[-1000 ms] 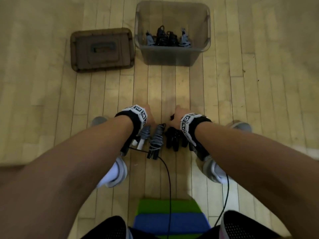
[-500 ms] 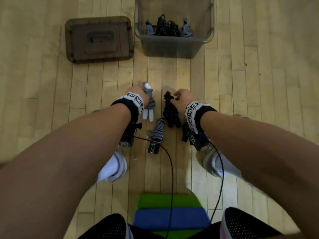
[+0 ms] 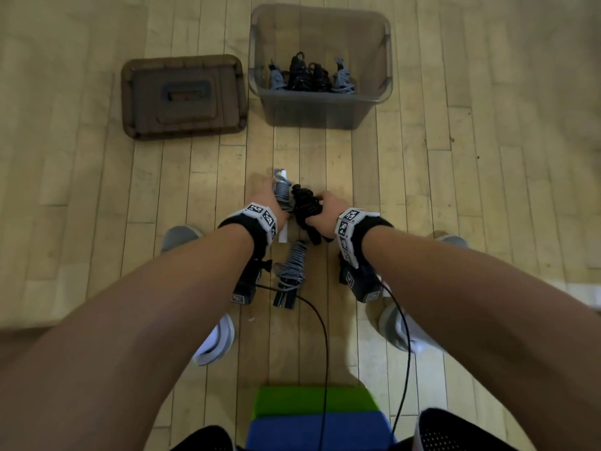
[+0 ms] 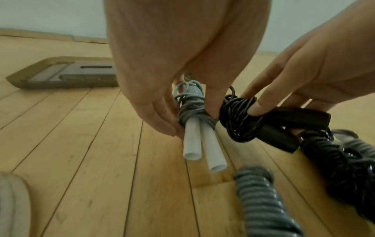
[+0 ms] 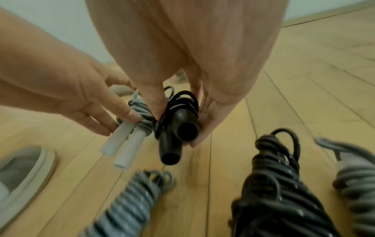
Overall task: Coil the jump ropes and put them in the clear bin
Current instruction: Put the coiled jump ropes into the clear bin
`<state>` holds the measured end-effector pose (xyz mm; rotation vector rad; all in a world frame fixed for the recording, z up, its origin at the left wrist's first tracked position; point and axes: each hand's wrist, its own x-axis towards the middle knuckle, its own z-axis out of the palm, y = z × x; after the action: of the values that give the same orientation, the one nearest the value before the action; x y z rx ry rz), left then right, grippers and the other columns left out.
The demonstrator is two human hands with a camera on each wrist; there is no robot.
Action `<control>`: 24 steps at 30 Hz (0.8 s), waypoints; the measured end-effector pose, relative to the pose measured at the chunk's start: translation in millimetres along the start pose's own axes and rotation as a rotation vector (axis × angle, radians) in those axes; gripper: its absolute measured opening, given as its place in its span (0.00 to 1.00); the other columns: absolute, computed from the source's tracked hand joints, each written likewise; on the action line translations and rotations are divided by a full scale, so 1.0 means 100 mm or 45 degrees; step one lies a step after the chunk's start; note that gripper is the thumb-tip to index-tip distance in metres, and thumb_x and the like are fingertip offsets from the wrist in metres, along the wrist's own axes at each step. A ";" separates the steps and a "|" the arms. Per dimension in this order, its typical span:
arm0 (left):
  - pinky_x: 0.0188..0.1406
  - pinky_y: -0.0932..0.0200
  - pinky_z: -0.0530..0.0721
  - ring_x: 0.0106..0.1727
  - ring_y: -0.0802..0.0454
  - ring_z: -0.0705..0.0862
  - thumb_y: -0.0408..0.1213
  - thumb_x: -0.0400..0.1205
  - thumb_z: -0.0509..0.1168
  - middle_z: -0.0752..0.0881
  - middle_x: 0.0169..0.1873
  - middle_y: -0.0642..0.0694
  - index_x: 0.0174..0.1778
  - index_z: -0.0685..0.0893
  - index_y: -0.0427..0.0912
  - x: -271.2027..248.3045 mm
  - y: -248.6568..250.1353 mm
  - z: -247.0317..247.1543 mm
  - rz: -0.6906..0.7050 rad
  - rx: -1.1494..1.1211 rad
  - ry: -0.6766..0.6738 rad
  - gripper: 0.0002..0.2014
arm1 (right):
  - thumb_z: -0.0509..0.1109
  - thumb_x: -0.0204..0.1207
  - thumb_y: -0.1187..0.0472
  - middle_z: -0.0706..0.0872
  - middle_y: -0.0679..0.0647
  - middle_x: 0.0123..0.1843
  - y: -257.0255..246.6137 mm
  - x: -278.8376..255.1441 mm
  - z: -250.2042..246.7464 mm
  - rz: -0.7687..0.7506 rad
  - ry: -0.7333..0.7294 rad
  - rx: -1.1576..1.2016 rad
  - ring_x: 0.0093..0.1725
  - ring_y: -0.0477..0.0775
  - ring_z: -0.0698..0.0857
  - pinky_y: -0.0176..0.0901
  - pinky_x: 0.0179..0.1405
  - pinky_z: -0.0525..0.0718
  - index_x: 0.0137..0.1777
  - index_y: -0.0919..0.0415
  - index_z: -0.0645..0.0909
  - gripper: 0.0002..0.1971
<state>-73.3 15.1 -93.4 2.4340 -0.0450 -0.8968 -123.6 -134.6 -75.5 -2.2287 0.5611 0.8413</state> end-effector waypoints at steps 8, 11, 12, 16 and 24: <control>0.57 0.48 0.87 0.58 0.44 0.90 0.48 0.80 0.75 0.88 0.65 0.46 0.85 0.62 0.48 -0.06 0.37 -0.49 0.193 -0.197 0.325 0.40 | 0.70 0.85 0.58 0.82 0.53 0.54 -0.16 -0.08 -0.64 -0.232 0.211 0.274 0.48 0.55 0.86 0.39 0.37 0.82 0.80 0.58 0.66 0.26; 0.53 0.54 0.86 0.57 0.48 0.89 0.47 0.81 0.75 0.88 0.64 0.49 0.81 0.69 0.47 -0.11 0.53 -0.66 0.311 -0.153 0.486 0.34 | 0.70 0.85 0.56 0.80 0.48 0.54 -0.24 -0.17 -0.85 -0.367 0.369 0.216 0.51 0.51 0.84 0.42 0.49 0.79 0.79 0.57 0.68 0.26; 0.55 0.54 0.86 0.58 0.49 0.89 0.46 0.80 0.75 0.88 0.65 0.49 0.80 0.70 0.47 -0.11 0.60 -0.72 0.345 -0.167 0.522 0.34 | 0.71 0.84 0.54 0.80 0.46 0.55 -0.27 -0.18 -0.93 -0.390 0.419 0.197 0.52 0.48 0.82 0.40 0.50 0.76 0.79 0.57 0.69 0.26; 0.62 0.50 0.88 0.61 0.52 0.89 0.47 0.79 0.76 0.89 0.64 0.51 0.79 0.72 0.46 -0.01 0.93 -1.00 0.435 -0.277 0.613 0.34 | 0.73 0.82 0.52 0.86 0.48 0.62 -0.43 -0.11 -1.30 -0.450 0.554 0.269 0.55 0.47 0.83 0.37 0.53 0.76 0.78 0.56 0.72 0.27; 0.56 0.51 0.89 0.50 0.52 0.90 0.48 0.79 0.76 0.91 0.54 0.51 0.81 0.68 0.51 0.59 1.46 -1.42 0.413 -0.275 0.616 0.36 | 0.69 0.84 0.46 0.87 0.53 0.67 -0.84 0.34 -1.89 -0.301 0.763 0.361 0.63 0.52 0.86 0.37 0.49 0.77 0.76 0.59 0.77 0.26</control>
<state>81.0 -54.3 34.8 2.2859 -0.1519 -0.1521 26.2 -219.6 43.4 -2.2049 0.6233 -0.0433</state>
